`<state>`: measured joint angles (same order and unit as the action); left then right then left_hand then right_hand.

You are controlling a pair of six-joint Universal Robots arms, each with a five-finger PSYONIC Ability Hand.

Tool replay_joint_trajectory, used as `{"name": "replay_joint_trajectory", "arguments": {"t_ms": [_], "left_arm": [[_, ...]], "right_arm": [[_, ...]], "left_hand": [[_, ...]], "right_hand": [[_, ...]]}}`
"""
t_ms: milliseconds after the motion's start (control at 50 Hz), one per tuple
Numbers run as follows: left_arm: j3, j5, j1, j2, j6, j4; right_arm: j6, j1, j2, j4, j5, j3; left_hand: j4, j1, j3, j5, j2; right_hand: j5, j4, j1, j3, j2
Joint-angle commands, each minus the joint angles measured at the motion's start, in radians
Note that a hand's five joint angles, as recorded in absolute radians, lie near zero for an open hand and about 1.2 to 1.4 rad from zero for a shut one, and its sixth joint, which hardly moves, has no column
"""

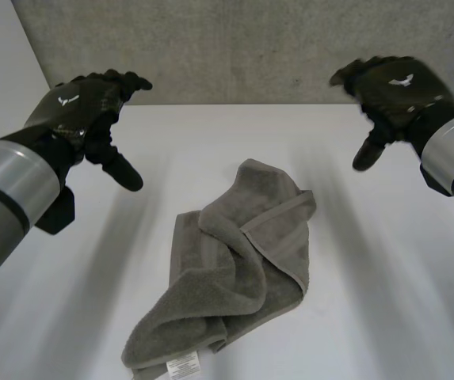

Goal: Fold the towel.

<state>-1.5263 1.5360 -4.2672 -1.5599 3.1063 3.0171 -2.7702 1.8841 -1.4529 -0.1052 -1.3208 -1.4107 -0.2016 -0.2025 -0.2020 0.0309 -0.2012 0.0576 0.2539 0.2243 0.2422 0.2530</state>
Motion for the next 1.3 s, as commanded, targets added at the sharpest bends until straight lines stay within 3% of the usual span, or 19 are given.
{"name": "replay_joint_trajectory", "arguments": {"t_ms": [20, 40, 80, 200, 460, 740, 940, 1080, 1140, 1180, 1200, 1220, 1300], "left_arm": [[-0.153, -0.01, -0.009, 0.084, 0.075, 0.009], [-0.194, -0.01, -0.011, 0.09, 0.102, 0.011], [-0.236, -0.01, -0.011, 0.09, 0.129, 0.011], [-0.368, -0.013, -0.003, 0.078, 0.176, 0.019], [-0.427, -0.011, 0.055, -0.04, 0.173, 0.085], [-0.407, -0.007, 0.089, -0.233, 0.173, 0.137], [-0.35, -0.005, 0.084, -0.269, 0.173, 0.137], [-0.308, -0.005, 0.083, -0.269, 0.173, 0.137], [-0.287, -0.005, 0.084, -0.27, 0.178, 0.137], [-0.272, -0.005, 0.084, -0.275, 0.179, 0.137], [-0.252, -0.007, 0.083, -0.282, 0.181, 0.137], [-0.252, -0.007, 0.083, -0.282, 0.181, 0.137], [-0.178, -0.005, 0.079, -0.313, 0.187, 0.137]], "right_arm": [[0.481, 0.01, 0.0, -0.076, 0.23, -0.083], [0.482, 0.01, 0.0, -0.076, 0.23, -0.083], [0.637, 0.01, 0.008, -0.117, 0.271, -0.126], [0.805, 0.012, 0.097, -0.165, 0.317, -0.203], [0.966, 0.012, 0.242, -0.157, 0.333, -0.286], [0.982, 0.032, 0.336, 0.048, 0.33, -0.309], [0.982, 0.05, 0.365, 0.124, 0.324, -0.298], [0.983, 0.078, 0.425, 0.139, 0.319, -0.266], [0.983, 0.078, 0.425, 0.163, 0.319, -0.254], [0.977, 0.078, 0.424, 0.2, 0.316, -0.226], [0.977, 0.078, 0.424, 0.2, 0.316, -0.226], [0.965, 0.075, 0.424, 0.22, 0.313, -0.2], [0.96, 0.076, 0.422, 0.26, 0.282, -0.116]], "left_hand": [[-0.038, -0.037, -0.038, 0.034, -0.039], [-0.038, -0.037, -0.038, 0.034, -0.039], [-0.047, -0.046, -0.047, 0.043, -0.047], [-0.068, -0.067, -0.067, 0.064, -0.068], [-0.077, -0.076, -0.076, 0.073, -0.077], [-0.537, -0.536, -0.537, 0.534, -0.538], [-1.142, -1.141, -1.141, 1.138, -1.142], [-1.195, -1.194, -1.194, 1.191, -1.195], [-1.195, -1.194, -1.194, 1.191, -1.195], [-1.195, -1.194, -1.194, 1.191, -1.195], [-1.195, -1.194, -1.194, 1.191, -1.195], [-1.195, -1.194, -1.194, 1.191, -1.195], [-1.195, -1.194, -1.194, 1.191, -1.195]], "right_hand": [[-0.058, -0.079, -0.05, -0.068, -0.078], [-0.058, -0.079, -0.05, -0.068, -0.078], [-0.058, -0.079, -0.05, -0.068, -0.078], [-0.058, -0.079, -0.05, -0.068, -0.078], [-0.058, -0.079, -0.05, -0.068, -0.078], [0.026, 0.004, 0.034, 0.016, 0.005], [0.346, 0.324, 0.354, 0.336, 0.325], [0.396, 0.374, 0.404, 0.386, 0.375], [0.543, 0.521, 0.551, 0.533, 0.522], [0.937, 0.915, 0.945, 0.927, 0.916], [0.939, 0.917, 0.947, 0.929, 0.918], [1.125, 1.103, 1.133, 1.115, 1.104], [1.164, 1.142, 1.172, 1.154, 1.143]]}}
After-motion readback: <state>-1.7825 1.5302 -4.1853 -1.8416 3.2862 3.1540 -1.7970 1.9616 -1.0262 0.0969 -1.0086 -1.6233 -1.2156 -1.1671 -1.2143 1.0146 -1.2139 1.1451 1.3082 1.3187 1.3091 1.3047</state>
